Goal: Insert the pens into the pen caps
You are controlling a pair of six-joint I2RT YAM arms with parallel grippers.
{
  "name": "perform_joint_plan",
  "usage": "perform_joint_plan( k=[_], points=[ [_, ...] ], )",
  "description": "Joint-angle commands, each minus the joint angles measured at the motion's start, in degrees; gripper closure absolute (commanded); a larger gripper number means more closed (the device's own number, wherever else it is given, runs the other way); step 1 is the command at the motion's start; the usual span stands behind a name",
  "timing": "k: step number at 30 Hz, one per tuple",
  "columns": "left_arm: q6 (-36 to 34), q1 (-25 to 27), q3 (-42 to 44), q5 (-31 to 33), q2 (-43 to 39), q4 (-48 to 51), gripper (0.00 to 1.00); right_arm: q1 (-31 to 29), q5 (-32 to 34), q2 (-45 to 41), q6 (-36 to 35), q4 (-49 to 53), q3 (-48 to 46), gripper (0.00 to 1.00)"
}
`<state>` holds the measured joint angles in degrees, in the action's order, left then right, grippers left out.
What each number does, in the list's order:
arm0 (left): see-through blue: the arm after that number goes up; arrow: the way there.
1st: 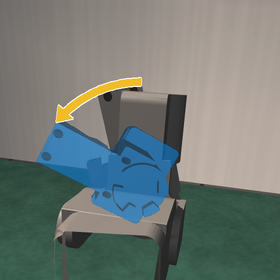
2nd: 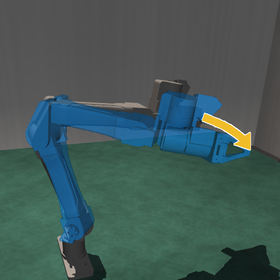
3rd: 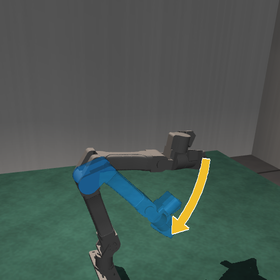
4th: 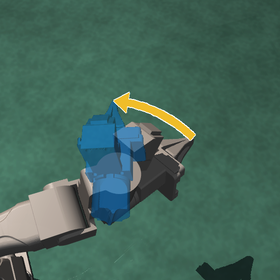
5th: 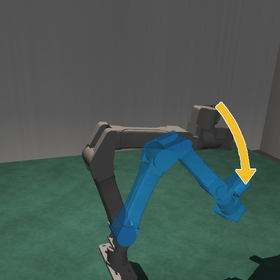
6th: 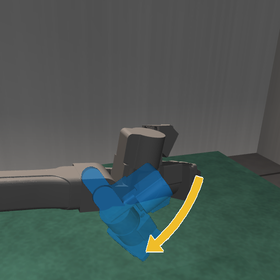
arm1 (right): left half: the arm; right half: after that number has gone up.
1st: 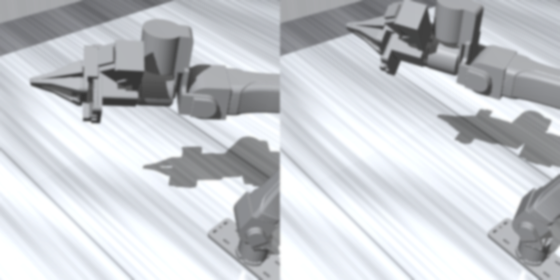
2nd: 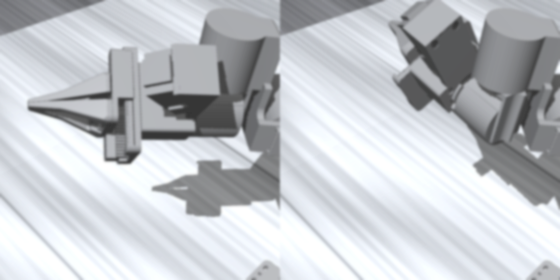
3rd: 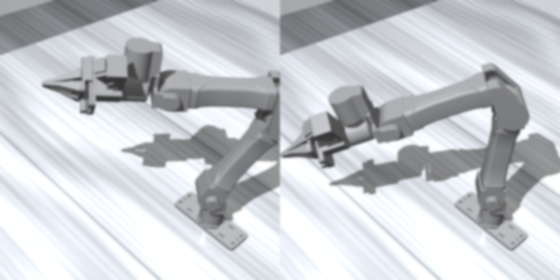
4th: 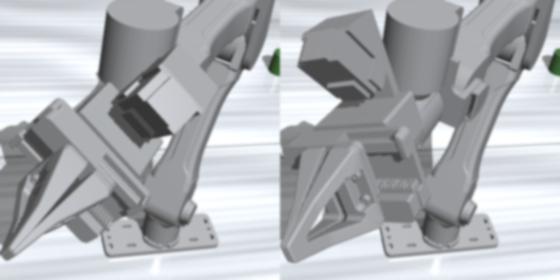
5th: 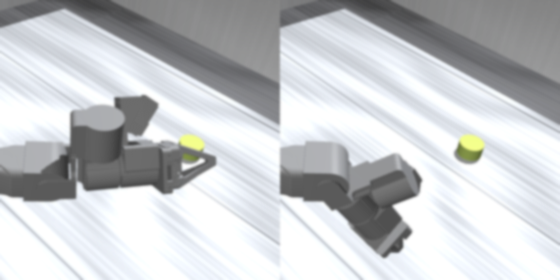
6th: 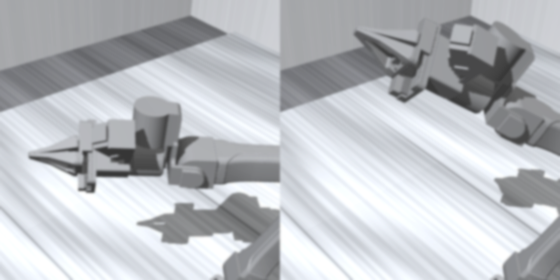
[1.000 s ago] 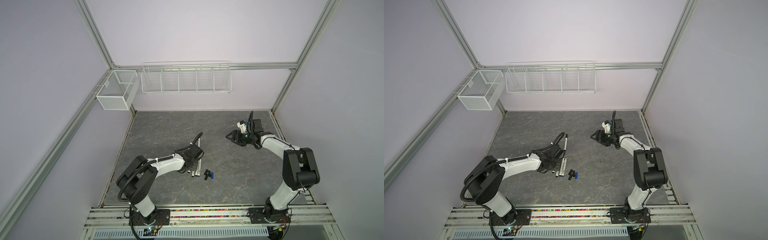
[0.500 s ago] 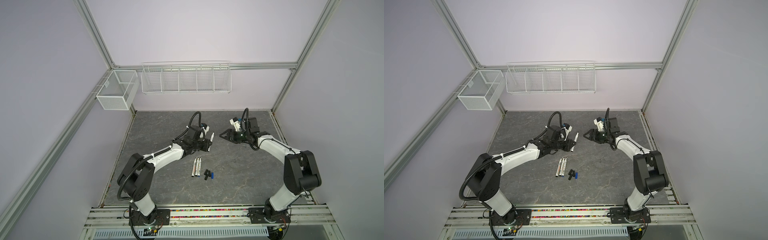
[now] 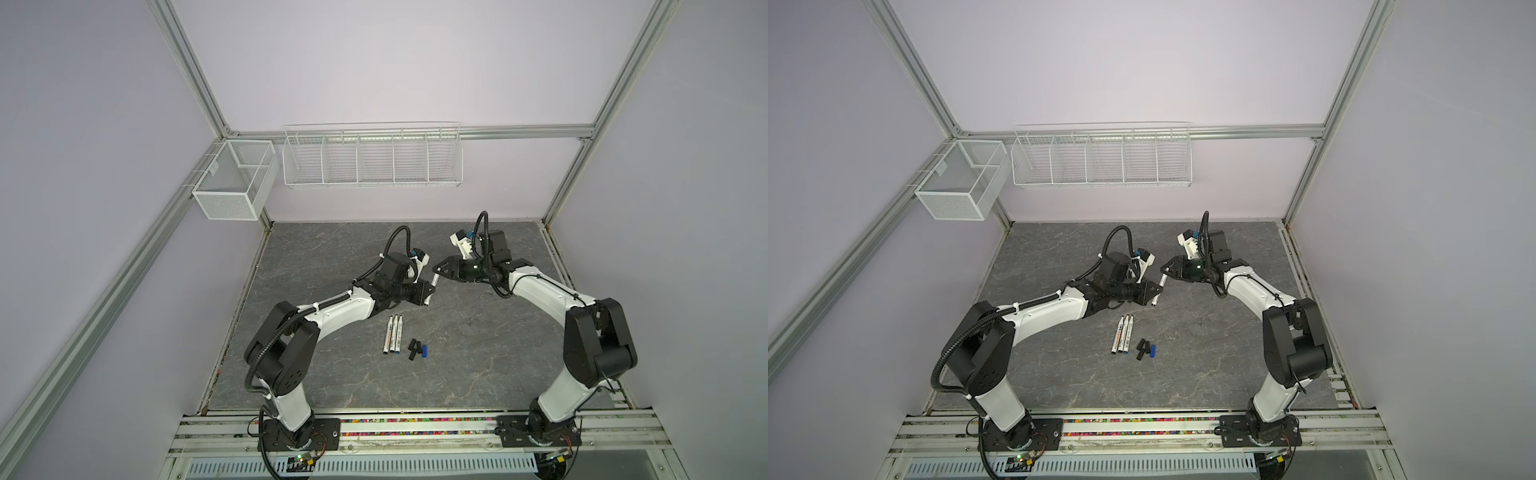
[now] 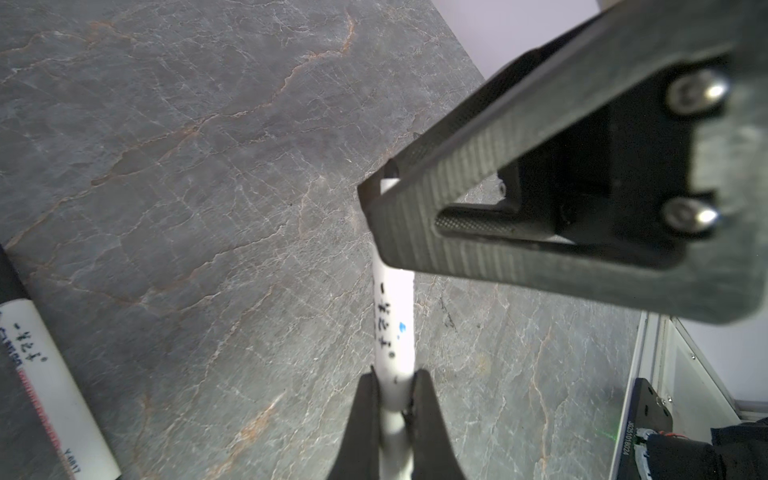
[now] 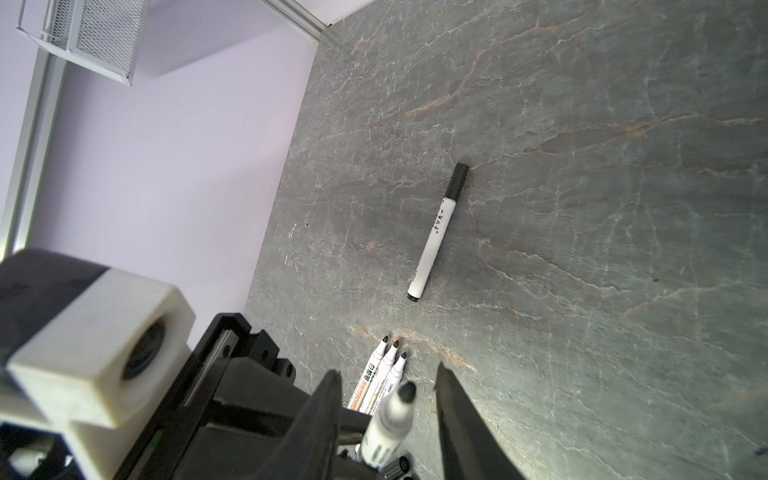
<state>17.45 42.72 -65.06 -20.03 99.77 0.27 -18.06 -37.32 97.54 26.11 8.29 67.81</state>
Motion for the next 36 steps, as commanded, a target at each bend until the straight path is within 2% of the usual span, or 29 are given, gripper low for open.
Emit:
perform_joint_plan(
  k=[1, 5, 13, 16, 19, 22, 24, 26, 28, 31, 36],
  points=[
    [-1.38, 0.33, -1.87, -0.63, -0.43, -0.98, 1.00, -0.17, 0.00, 1.01, 0.00, -0.37, 0.85, 0.64],
    [-1.41, 0.35, -1.78, -0.32, -0.47, -1.09, 1.00, -0.66, -0.35, 1.82, -0.05, -0.47, 0.83, 0.66],
    [-1.63, 0.33, -2.84, -0.43, 0.08, -1.54, 1.00, -1.07, -0.56, 3.53, -0.50, 0.67, 1.64, 0.63],
    [-1.71, 0.35, -3.45, -0.68, 0.54, -1.29, 1.00, -1.05, -0.58, 3.63, -0.62, 0.67, 1.78, 0.70],
    [-1.79, 0.35, -3.76, -1.01, 0.71, -1.15, 1.00, -1.09, -1.05, 3.66, -0.62, 0.32, 1.71, 0.82],
    [-1.72, 0.34, -4.35, -0.71, 1.11, -0.66, 1.00, -1.09, -1.24, 3.25, -0.79, -0.11, 1.45, 0.87],
    [-1.64, 0.35, -4.89, -0.49, 1.52, -0.04, 0.92, -1.05, -1.18, 2.69, -0.89, -0.47, 1.06, 0.89],
    [-1.46, 0.33, -5.59, -0.10, 2.05, 0.81, 0.75, -1.03, -1.15, 2.03, -1.06, -0.77, 0.68, 0.91],
    [-1.47, 0.35, -6.04, 0.01, 2.49, 1.32, 0.63, -1.07, -0.95, 1.50, -1.21, -0.91, 0.38, 0.91],
    [-1.68, 0.35, -7.06, -0.06, 3.39, 2.14, 0.58, -0.92, -0.91, 0.92, -1.33, -0.91, 0.16, 0.92],
    [-1.81, 0.35, -8.70, -0.90, 5.23, 3.14, 0.58, -0.53, -0.82, -0.53, -0.74, -2.22, -0.63, 0.92]
  ],
)
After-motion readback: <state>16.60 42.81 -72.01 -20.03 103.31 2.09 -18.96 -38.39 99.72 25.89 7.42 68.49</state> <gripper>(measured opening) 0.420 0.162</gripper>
